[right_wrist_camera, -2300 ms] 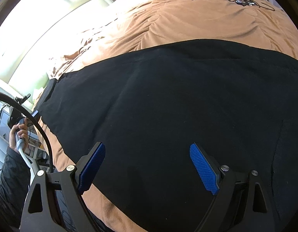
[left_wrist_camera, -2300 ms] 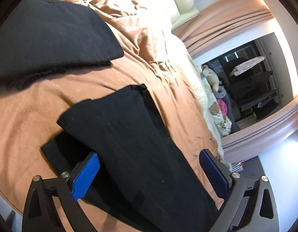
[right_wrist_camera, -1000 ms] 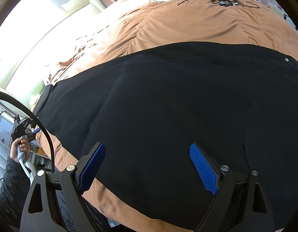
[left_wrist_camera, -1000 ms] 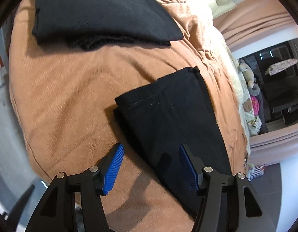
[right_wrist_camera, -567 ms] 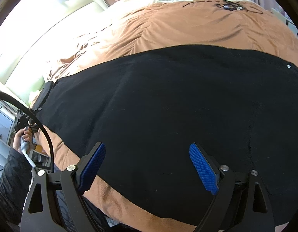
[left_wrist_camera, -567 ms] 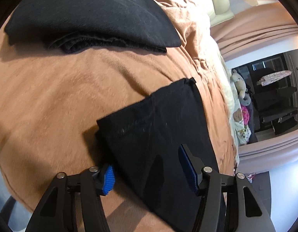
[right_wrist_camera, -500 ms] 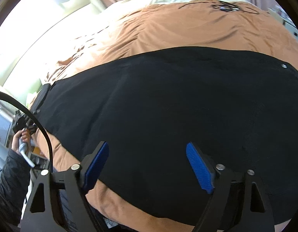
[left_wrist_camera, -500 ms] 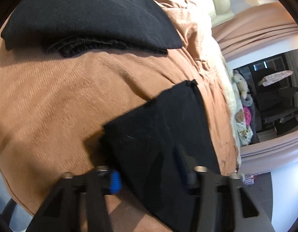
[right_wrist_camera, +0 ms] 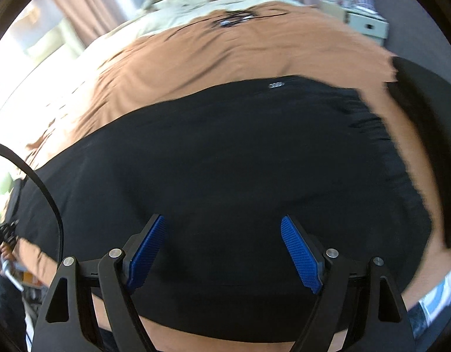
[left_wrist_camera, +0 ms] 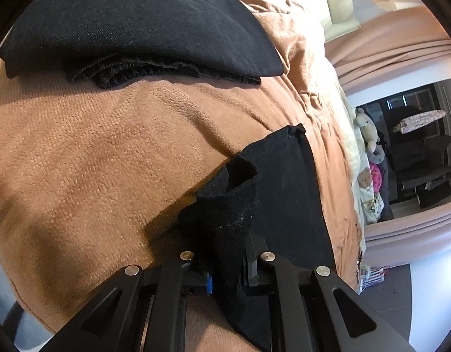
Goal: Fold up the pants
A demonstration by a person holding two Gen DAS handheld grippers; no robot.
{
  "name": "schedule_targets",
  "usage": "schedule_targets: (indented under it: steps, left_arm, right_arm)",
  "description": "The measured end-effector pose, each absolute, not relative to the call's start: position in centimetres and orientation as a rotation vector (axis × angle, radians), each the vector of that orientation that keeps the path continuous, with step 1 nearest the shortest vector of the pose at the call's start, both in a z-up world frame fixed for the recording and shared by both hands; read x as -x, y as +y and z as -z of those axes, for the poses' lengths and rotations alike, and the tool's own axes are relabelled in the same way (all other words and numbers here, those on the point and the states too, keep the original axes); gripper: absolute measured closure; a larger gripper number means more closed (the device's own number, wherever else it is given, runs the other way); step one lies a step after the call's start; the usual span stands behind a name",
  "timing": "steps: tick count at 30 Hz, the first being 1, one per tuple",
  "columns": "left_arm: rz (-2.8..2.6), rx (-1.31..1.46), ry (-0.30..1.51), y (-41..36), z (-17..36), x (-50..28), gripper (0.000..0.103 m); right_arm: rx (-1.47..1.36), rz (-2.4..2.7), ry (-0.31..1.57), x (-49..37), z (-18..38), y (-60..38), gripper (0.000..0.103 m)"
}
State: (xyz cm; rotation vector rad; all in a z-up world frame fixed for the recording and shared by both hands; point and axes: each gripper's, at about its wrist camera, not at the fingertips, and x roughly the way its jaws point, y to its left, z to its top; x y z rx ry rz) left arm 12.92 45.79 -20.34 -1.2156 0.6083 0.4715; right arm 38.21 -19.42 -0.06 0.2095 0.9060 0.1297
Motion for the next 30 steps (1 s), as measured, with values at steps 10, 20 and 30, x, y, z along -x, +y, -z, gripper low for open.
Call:
schedule_targets:
  steps: [10,20,30]
  left_arm:
    - [-0.471,1.205,0.633,44.9,20.3,-13.2,0.088]
    - [-0.476,1.201,0.642,44.9,20.3,-13.3,0.088]
    - [-0.473,1.211,0.64,45.0,20.4,-13.3,0.088]
  right_arm:
    - [-0.22,0.096,0.914,-36.8,-0.6,-28.0,0.023]
    - [-0.421,0.15,0.961,-32.7,1.7,-32.1,0.022]
    - [-0.664,-0.013,0.88,-34.3,4.0,-34.0,0.034]
